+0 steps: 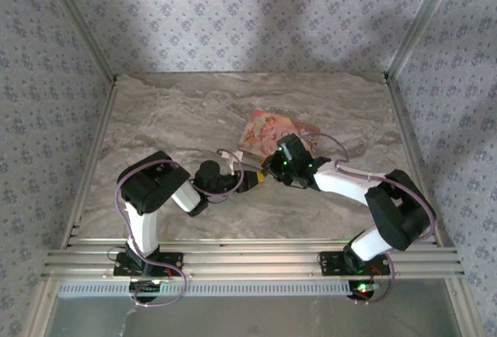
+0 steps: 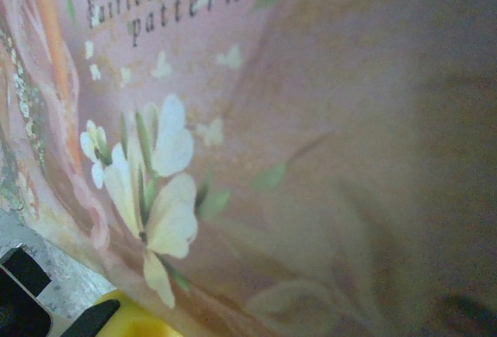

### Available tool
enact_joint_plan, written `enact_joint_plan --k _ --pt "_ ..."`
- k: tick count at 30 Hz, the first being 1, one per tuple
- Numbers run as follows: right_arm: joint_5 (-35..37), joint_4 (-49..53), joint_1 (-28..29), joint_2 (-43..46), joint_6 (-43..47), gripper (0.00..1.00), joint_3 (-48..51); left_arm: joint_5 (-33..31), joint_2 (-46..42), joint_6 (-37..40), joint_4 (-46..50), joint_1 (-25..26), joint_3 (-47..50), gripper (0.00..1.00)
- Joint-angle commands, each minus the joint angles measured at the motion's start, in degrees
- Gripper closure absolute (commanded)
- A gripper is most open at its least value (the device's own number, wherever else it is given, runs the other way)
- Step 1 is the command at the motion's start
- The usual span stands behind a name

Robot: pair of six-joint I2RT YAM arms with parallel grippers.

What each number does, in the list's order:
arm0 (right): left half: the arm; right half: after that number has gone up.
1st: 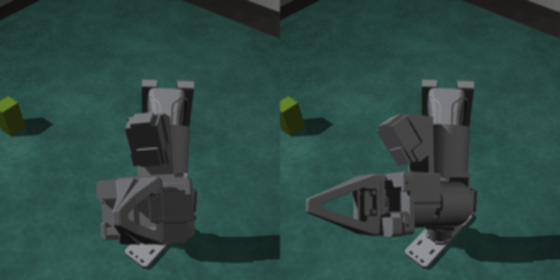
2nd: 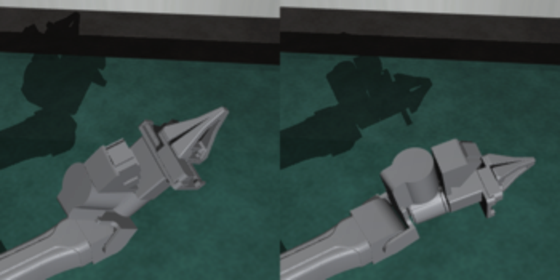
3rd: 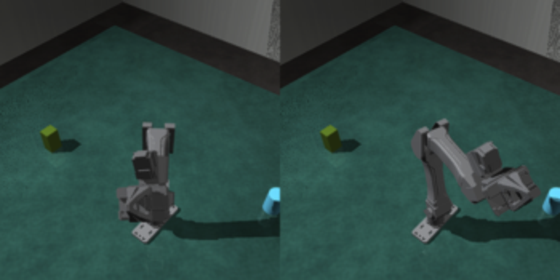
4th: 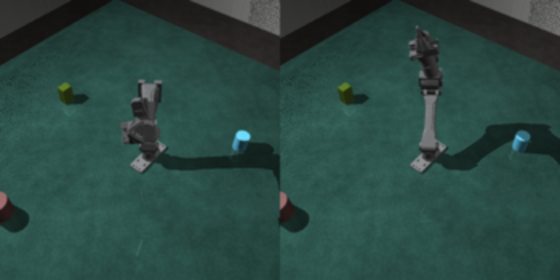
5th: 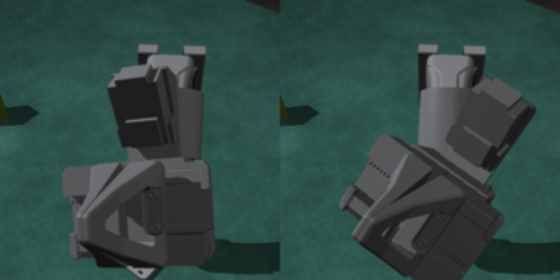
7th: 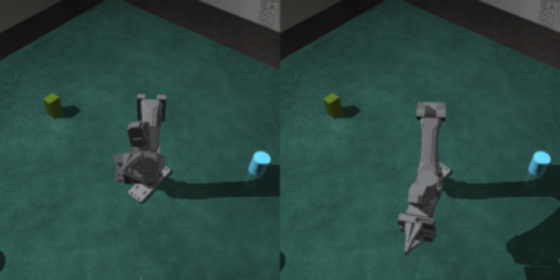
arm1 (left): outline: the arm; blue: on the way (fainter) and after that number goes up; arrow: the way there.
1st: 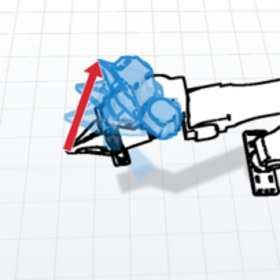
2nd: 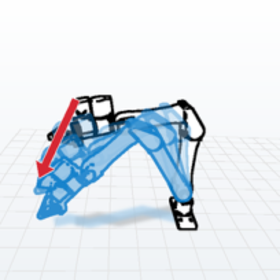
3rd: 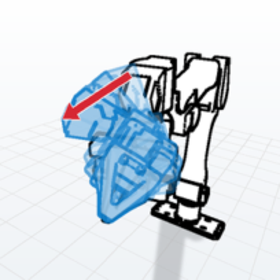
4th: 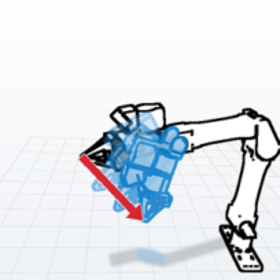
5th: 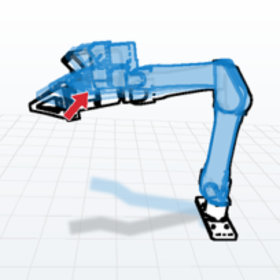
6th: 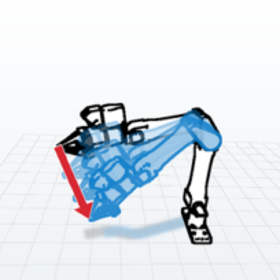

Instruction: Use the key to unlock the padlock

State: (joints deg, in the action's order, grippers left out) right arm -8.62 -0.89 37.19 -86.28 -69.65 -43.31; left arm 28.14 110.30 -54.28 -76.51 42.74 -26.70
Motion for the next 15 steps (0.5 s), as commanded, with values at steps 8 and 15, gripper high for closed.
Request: enact_joint_plan --k 8,15 --pt "-1.2 -1.0 0.1 0.5 -2.2 1.0 -1.2 1.0 0.0 2.1 0.3 -0.1 -0.8 0.88" --pt "-1.4 -1.0 0.0 0.2 -2.4 1.0 -1.6 -0.3 -0.4 5.8 1.2 0.6 -0.4 1.0"
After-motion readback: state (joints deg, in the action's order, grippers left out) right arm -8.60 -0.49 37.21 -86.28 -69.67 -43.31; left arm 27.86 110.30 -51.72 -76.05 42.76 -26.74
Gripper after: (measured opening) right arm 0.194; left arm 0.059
